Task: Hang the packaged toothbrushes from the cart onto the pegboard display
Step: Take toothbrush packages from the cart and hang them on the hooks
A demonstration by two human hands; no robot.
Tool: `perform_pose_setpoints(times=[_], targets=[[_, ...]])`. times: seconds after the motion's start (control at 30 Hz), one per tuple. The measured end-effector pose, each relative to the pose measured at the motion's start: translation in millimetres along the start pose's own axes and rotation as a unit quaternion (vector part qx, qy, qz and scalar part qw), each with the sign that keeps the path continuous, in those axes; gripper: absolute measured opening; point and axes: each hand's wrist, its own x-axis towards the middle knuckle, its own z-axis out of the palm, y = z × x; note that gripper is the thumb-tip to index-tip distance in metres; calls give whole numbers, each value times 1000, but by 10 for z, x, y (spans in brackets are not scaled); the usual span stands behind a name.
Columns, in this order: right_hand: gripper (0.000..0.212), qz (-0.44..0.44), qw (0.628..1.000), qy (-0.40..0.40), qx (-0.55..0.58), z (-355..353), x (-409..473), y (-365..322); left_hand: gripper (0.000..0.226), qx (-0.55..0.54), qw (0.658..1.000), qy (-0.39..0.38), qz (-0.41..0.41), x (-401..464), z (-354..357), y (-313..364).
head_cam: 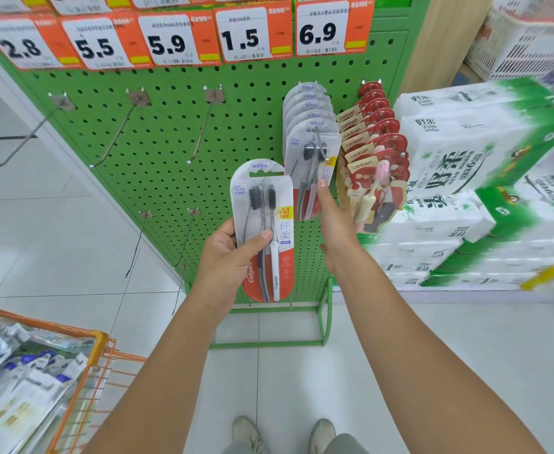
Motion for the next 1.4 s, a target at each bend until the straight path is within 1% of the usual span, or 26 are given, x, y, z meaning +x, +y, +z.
perform_pose_setpoints(times=[0.03,0.07,0.13,0.17,0.27,0.33,0.4,0.43,0.53,0.8,0.97,1.17,1.3,1.4], targets=[[100,12,1000,-4,4,-35,-37,29,27,-2,1000,-3,1,-1,7,-2],[98,14,1000,-15,5,-88,-130,48,29,-6,1000,-8,5,-2,12,-5],[75,-5,999,-34,12,-206,-364,112,34,-16,999,-25,19,-9,26,-16],[63,-34,998,-53,12,-268,-471,146,36,-23,999,-37,27,-16,35,-15],[32,-191,973,-128,19,-379,-736,150,34,-29,996,-74,49,-17,143,7],[21,-253,960,-121,25,-395,-746,98,29,-19,995,-75,65,3,283,28],[14,-283,955,-90,16,-423,-653,63,20,-10,996,-52,72,36,426,25],[14,-289,954,-78,13,-431,-605,50,16,-4,997,-39,73,54,482,10],[14,-279,958,-59,25,-453,-480,31,8,6,998,-12,66,113,549,-44],[12,-248,966,-64,43,-448,-338,117,11,41,998,-9,53,206,498,-101],[12,-231,971,-38,42,-359,-229,80,11,76,996,26,43,359,513,-118],[30,-184,982,36,26,-164,-77,56,18,89,992,85,40,571,550,-94],[30,-149,986,55,49,-74,-16,75,25,106,988,108,26,653,624,-92],[30,-127,988,73,51,-58,25,77,35,113,986,121,-6,711,676,-104]])
